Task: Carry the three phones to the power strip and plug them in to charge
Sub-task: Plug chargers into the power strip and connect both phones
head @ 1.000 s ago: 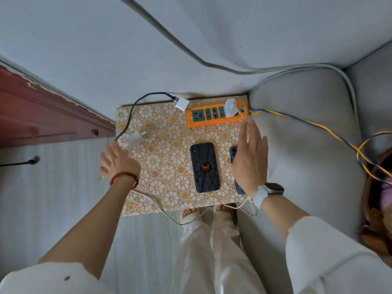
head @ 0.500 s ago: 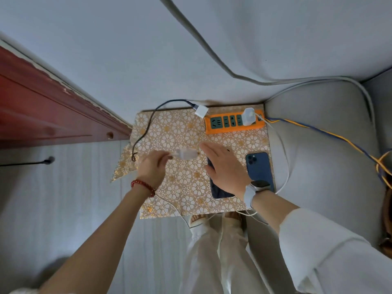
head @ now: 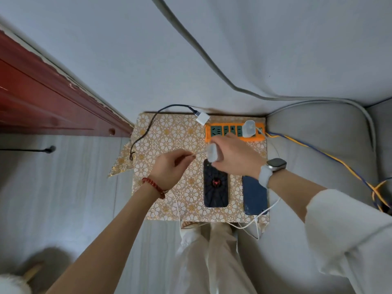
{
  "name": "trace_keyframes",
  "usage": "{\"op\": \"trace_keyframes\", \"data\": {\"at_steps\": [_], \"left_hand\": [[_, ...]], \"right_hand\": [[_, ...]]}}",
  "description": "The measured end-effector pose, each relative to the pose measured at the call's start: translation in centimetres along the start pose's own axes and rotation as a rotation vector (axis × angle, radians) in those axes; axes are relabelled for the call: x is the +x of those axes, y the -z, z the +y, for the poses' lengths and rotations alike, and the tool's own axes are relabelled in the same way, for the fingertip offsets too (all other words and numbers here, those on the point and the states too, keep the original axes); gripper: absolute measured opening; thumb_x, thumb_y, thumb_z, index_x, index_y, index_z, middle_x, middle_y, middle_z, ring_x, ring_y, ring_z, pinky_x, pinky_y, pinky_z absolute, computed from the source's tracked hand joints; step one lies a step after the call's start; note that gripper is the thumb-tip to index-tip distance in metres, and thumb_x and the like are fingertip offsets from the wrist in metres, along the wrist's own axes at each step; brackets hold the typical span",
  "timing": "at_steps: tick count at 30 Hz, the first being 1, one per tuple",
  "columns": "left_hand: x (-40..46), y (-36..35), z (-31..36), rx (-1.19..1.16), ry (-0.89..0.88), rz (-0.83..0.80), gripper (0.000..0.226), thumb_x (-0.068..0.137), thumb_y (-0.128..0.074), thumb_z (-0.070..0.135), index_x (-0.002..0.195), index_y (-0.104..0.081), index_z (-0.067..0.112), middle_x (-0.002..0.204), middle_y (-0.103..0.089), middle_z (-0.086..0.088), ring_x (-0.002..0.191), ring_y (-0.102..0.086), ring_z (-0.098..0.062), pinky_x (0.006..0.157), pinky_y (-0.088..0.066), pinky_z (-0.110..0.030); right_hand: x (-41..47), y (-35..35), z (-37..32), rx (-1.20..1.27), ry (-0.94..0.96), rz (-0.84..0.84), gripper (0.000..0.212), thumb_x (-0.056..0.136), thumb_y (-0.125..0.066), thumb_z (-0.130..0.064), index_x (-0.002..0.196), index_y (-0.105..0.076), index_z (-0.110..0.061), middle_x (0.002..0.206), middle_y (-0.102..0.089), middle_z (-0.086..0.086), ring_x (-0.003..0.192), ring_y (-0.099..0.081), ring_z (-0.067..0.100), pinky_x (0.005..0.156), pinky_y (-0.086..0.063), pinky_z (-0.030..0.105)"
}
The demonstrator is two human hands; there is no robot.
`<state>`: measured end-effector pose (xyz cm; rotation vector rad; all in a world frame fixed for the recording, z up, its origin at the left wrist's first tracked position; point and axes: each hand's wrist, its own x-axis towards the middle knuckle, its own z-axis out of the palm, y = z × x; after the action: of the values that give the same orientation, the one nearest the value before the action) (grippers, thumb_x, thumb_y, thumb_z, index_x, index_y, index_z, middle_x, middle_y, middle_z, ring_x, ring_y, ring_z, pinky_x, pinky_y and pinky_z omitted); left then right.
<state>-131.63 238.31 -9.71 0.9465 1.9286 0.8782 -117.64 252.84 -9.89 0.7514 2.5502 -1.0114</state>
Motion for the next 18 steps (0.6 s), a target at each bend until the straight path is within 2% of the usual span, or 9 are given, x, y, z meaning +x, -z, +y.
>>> {"op": "trace_keyframes", "data": {"at_steps": [1,3,6,9,10,12,14,18], "left_hand": [[0.2,-0.2,0.1,-0.124,0.077,-0.021,0.012,0.087,-0.054,0.015,0.089,-0.066,0.015,0.071,-0.063,-0.002,0.055,-0.054,-0.007,0.053,-0.050,-0.022],[0.4,-0.6,-0.1,-0.261,0.176,-0.097,0.014,0.088,-0.051,0.010,0.089,-0.066,0.011,0.067,-0.061,0.001,0.054,-0.057,0.001,0.056,-0.050,-0.012],[0.2,-1.5,-0.5,-0.215,0.236,-0.128,0.016,0.088,-0.051,0.010,0.088,-0.066,0.005,0.065,-0.060,0.002,0.057,-0.057,-0.004,0.062,-0.051,-0.014],[1.4,-2.5,-0.1,-0.144,0.245,0.082,0.017,0.089,-0.050,0.014,0.081,-0.065,0.018,0.065,-0.058,0.003,0.056,-0.053,-0.011,0.060,-0.050,-0.026],[2.1,-2.8,0.2,-0.104,0.231,0.177,0.016,0.089,-0.050,0.016,0.083,-0.065,0.019,0.065,-0.057,0.005,0.054,-0.051,-0.009,0.055,-0.048,-0.024],[3.7,-3.2,1.0,-0.047,0.188,0.316,0.015,0.089,-0.051,0.019,0.088,-0.066,0.018,0.065,-0.056,0.010,0.044,-0.046,-0.001,0.041,-0.039,-0.010],[5.2,-3.6,1.7,-0.004,0.150,0.370,0.016,0.089,-0.051,0.019,0.089,-0.066,0.018,0.064,-0.055,0.013,0.039,-0.044,0.000,0.035,-0.031,-0.005],[6.8,-4.6,2.3,0.077,0.106,0.369,0.018,0.089,-0.051,0.018,0.093,-0.067,0.011,0.066,-0.054,0.012,0.052,-0.046,0.000,0.042,-0.036,-0.001]], "right_hand": [[0.1,0.7,1.0,-0.021,-0.017,0.051,0.028,0.075,-0.065,-0.023,0.095,-0.048,-0.016,0.091,-0.054,0.002,0.087,-0.044,0.019,0.069,-0.035,0.028],[0.5,2.0,3.2,-0.031,-0.064,0.170,0.023,0.075,-0.063,-0.020,0.090,-0.045,-0.017,0.088,-0.050,0.001,0.080,-0.041,0.018,0.064,-0.031,0.031],[1.1,2.6,6.0,-0.046,-0.089,0.249,0.037,0.073,-0.065,-0.018,0.104,-0.045,-0.013,0.098,-0.049,0.003,0.085,-0.042,0.018,0.064,-0.029,0.029],[1.9,2.1,7.4,-0.051,-0.038,0.278,0.040,0.073,-0.065,-0.014,0.107,-0.045,-0.012,0.108,-0.052,0.011,0.086,-0.051,0.027,0.062,-0.033,0.030],[2.2,1.9,7.7,-0.046,-0.036,0.289,0.040,0.074,-0.065,-0.014,0.109,-0.045,-0.012,0.110,-0.053,0.012,0.086,-0.053,0.030,0.062,-0.034,0.030],[2.8,1.8,8.3,-0.022,-0.038,0.300,0.041,0.076,-0.065,-0.015,0.112,-0.046,-0.013,0.114,-0.055,0.012,0.091,-0.056,0.031,0.065,-0.038,0.031],[3.0,1.9,8.9,-0.001,-0.037,0.297,0.044,0.076,-0.066,-0.015,0.117,-0.048,-0.014,0.119,-0.057,0.012,0.097,-0.058,0.032,0.073,-0.044,0.035],[3.0,2.1,10.0,0.062,-0.127,0.319,0.049,0.070,-0.073,-0.018,0.115,-0.053,-0.014,0.114,-0.065,0.010,0.100,-0.061,0.032,0.091,-0.046,0.047]]}}
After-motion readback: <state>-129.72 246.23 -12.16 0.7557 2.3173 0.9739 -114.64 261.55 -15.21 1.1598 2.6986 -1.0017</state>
